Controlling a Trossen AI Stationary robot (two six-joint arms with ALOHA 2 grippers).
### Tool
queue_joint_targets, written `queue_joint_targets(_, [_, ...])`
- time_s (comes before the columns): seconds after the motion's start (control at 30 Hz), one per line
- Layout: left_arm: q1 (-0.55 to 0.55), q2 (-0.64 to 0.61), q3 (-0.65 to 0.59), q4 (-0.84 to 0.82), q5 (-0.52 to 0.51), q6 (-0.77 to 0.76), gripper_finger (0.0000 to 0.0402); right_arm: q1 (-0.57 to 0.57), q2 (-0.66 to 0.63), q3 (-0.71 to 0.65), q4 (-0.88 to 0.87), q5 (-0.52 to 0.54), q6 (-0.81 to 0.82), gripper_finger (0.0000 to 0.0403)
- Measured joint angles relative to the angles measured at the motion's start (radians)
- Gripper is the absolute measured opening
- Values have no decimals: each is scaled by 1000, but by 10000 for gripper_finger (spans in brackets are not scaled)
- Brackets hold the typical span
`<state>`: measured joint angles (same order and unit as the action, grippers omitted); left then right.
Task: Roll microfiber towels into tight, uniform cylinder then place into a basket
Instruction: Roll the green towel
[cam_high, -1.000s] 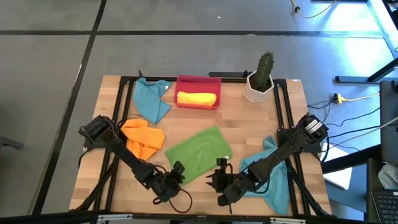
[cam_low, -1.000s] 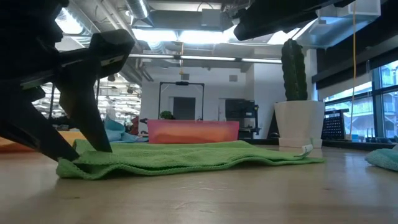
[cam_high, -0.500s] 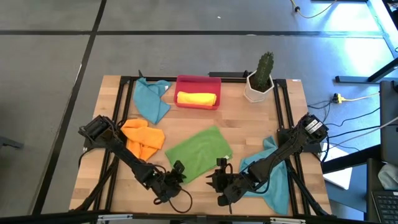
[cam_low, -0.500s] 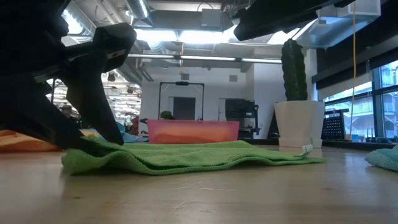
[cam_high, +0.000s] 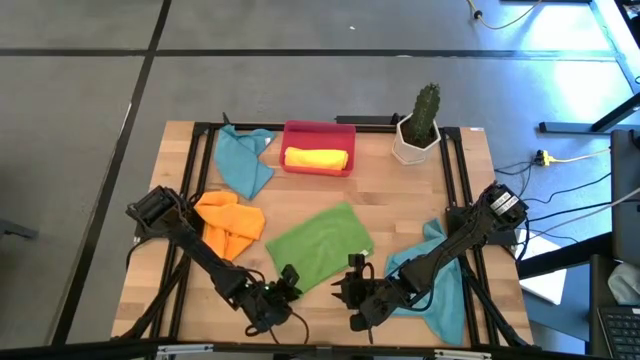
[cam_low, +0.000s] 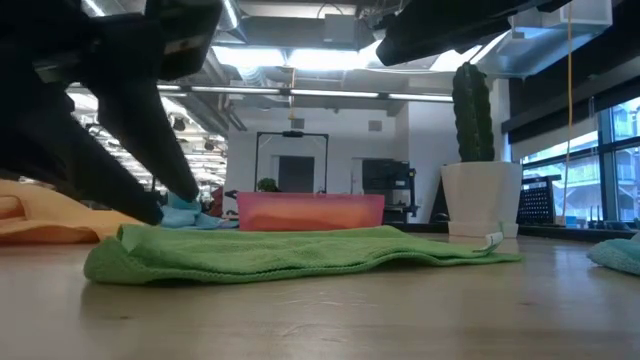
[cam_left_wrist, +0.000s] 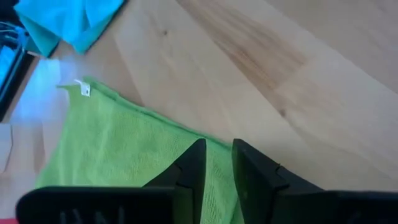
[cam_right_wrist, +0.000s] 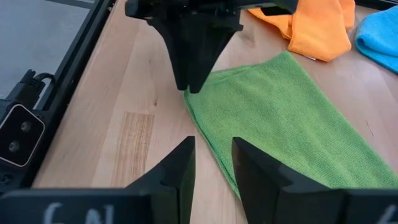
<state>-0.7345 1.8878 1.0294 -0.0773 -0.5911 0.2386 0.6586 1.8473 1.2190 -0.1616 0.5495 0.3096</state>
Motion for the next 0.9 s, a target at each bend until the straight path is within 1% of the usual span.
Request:
queue_joint_targets(0.1, [4, 0, 0, -29, 2, -11, 64, 0, 0, 0, 0, 0, 0, 108])
queue_joint_targets(0.23, [22, 0, 0, -75, 18, -68, 50, 0, 0, 0, 0, 0, 0, 108])
queue_joint_targets(0.4, [39, 0, 0, -94, 80, -99, 43, 0, 0, 0, 0, 0, -2, 108])
queue_joint_targets(0.9, [4, 2, 0, -115, 89, -106, 82, 0, 0, 0, -1, 0, -3, 108])
